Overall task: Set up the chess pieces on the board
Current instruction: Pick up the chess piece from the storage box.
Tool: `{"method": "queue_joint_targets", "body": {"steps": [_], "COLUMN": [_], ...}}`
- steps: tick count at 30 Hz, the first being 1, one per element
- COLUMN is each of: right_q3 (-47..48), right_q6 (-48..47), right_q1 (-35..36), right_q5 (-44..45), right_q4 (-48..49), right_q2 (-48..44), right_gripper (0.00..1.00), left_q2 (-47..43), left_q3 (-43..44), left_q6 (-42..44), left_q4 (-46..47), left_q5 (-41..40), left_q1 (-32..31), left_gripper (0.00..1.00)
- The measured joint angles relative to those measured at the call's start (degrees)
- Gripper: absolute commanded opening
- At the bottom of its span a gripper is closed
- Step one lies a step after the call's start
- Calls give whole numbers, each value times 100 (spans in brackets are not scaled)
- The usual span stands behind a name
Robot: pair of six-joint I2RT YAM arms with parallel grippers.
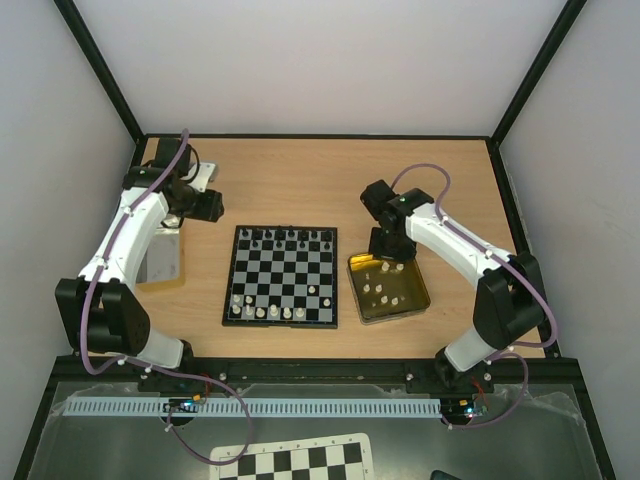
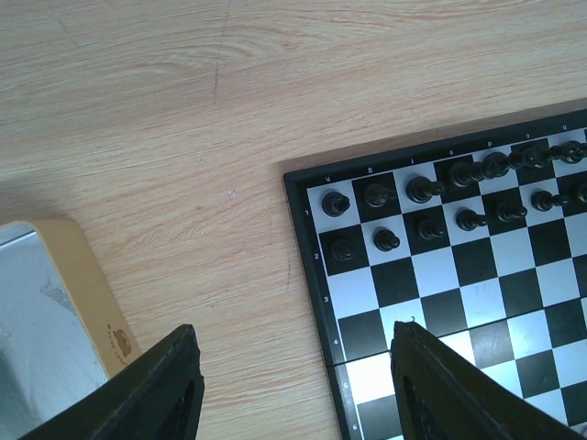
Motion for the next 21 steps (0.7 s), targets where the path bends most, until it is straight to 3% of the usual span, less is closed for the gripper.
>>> {"method": "queue_joint_targets", "body": {"steps": [12,21], "right_q3": [-372,-409], "right_q6": [-481,-761], "right_q1": [-654,-743], "right_q5": [-9,-131], "right_q4": [450,741], "right_q2": [157,514], "right_gripper": [32,31], "left_q2": [9,109], "left_q3": [7,7], "left_q6": [35,37], "left_q4": [0,-2], "left_q5": [-4,-15], "left_q1": [-59,-66], "left_gripper": [57,56]}}
